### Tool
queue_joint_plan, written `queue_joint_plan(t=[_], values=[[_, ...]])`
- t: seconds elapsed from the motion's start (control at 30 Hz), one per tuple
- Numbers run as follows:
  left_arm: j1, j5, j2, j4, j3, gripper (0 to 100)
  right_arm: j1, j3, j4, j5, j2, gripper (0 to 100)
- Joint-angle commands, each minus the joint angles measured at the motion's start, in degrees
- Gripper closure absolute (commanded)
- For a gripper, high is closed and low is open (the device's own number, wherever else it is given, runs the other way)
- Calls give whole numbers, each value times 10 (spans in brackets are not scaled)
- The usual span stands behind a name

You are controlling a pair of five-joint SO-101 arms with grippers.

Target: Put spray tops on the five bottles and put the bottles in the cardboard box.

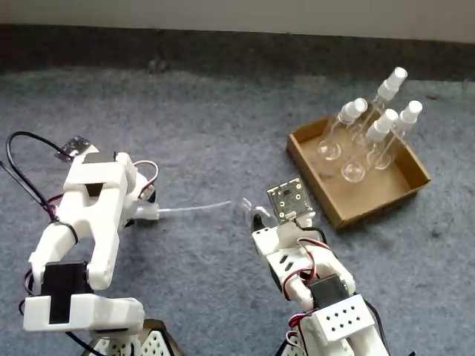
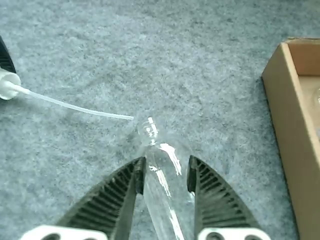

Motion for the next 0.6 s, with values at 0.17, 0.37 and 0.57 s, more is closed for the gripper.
queue_joint_plan(t=[0.17, 0.37, 0.57], values=[[7, 5, -19, -23, -1, 854, 6, -6, -16, -1, -7, 889], [8, 5, -19, -23, -1, 976, 6, -6, -16, -1, -7, 889], [8, 4, -19, -23, -1, 951, 6, -6, -16, -1, -7, 889]])
